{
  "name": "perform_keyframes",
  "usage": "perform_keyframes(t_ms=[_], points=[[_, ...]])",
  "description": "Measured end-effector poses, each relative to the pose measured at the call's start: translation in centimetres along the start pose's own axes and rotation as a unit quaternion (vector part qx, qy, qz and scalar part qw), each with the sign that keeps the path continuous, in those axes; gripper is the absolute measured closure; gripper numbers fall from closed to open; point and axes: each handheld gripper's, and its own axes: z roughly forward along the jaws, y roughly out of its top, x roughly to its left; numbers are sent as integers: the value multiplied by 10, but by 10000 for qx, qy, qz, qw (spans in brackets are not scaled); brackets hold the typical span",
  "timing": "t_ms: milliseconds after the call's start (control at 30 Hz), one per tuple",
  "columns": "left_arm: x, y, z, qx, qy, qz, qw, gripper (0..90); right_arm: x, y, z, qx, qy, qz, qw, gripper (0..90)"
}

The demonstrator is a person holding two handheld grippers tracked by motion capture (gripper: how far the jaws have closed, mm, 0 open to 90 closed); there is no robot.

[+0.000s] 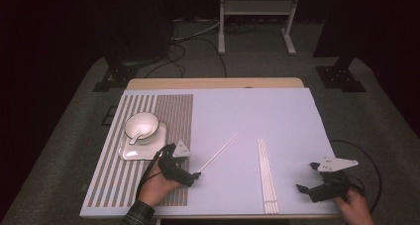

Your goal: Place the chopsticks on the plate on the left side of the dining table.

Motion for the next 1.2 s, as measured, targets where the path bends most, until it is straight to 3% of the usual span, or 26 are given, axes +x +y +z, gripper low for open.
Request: perform_keyframes(t_ms=[400,500,700,800,967,1200], points=[[-6,7,-2,-280,-32,-150,9995,41,0,0,0,2,0,0,10000,22],[-8,11,-1,-348,-43,-357,9987,49,0,0,0,4,1,3,10000,22],[-14,17,5,-392,-6,-298,9988,54,0,0,0,-1,0,1,10000,22],[-15,20,7,-444,-1,-367,9983,55,0,0,0,0,0,1,10000,22],[-17,25,12,-582,108,-454,9972,121,0,0,0,0,-1,-1,10000,22],[-20,29,18,-533,156,-535,9970,211,0,0,0,0,2,2,10000,22]])
